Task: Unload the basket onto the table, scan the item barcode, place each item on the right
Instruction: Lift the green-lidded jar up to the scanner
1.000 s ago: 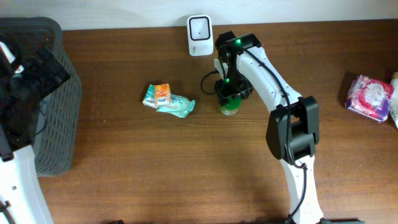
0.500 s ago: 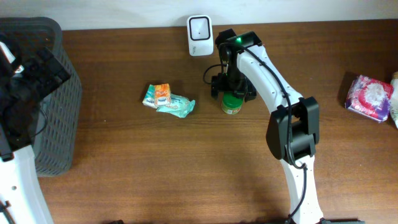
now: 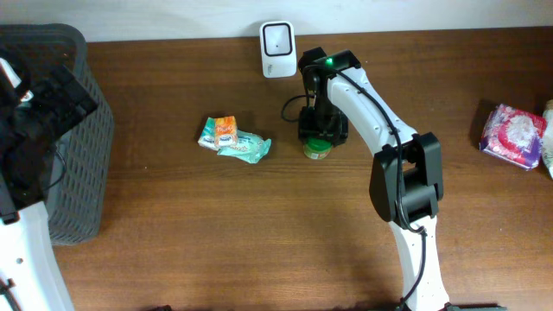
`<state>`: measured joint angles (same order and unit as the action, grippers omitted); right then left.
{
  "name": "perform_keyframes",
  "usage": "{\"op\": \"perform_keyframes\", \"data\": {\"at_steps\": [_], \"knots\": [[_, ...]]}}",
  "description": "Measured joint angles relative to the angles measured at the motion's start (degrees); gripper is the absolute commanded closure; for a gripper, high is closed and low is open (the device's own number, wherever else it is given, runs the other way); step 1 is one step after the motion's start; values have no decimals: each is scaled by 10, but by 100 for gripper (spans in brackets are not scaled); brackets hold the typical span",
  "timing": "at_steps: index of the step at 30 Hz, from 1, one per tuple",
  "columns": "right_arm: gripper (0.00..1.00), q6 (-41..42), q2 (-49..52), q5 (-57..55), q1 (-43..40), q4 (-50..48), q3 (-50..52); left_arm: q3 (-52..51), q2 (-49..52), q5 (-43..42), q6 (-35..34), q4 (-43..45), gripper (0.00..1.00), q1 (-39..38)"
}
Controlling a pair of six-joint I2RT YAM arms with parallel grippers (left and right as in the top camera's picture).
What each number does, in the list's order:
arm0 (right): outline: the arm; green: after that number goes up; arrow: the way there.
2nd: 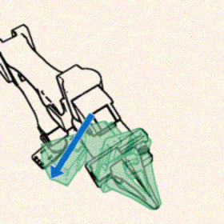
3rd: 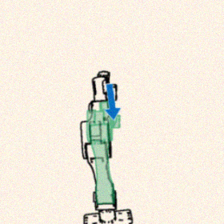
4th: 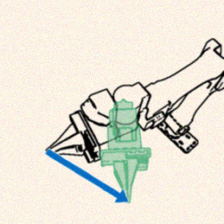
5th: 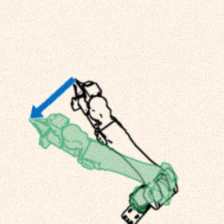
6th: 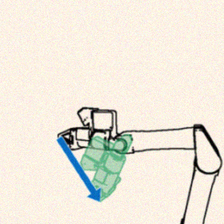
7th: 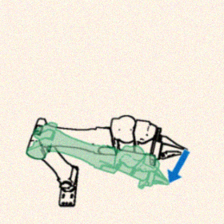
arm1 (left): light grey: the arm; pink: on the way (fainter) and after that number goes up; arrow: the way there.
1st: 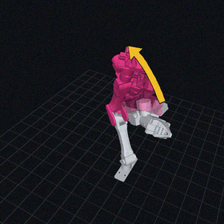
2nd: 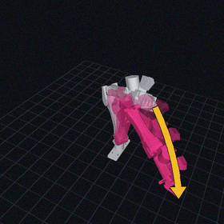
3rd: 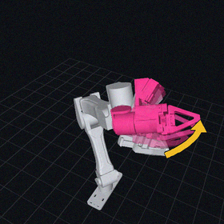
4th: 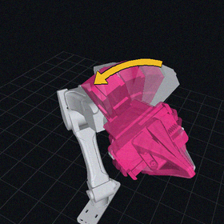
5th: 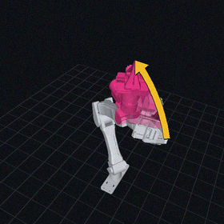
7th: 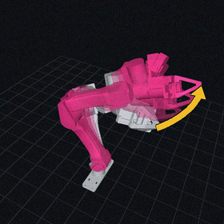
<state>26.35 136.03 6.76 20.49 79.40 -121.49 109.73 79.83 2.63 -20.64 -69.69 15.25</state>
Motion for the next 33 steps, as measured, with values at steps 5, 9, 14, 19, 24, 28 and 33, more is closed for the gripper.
{"op": "perform_keyframes", "data": {"at_steps": [5, 9, 14, 19, 24, 28, 33], "knots": [[38, 0, 2, 140, -17, 23, -96, 0, 0, 0, 0, 0, 1, 0], [38, 3, 2, 336, -64, 23, -128, 0, 0, 0, 0, 0, 1, 0], [38, 5, 2, 576, -87, 59, -128, 0, 0, 0, 0, 0, 1, 0], [38, 4, 2, 721, -78, 66, -128, 0, 0, 0, 0, 0, 1, 0], [38, 5, 2, 744, -77, 66, -128, 0, 0, 0, 0, 0, 1, 0], [38, 5, 2, 751, -77, 66, -128, 0, 0, 0, 0, 0, 1, 0], [38, 5, 2, 751, -77, 66, -128, 0, 0, 0, 0, -4, 1, 0]]}}
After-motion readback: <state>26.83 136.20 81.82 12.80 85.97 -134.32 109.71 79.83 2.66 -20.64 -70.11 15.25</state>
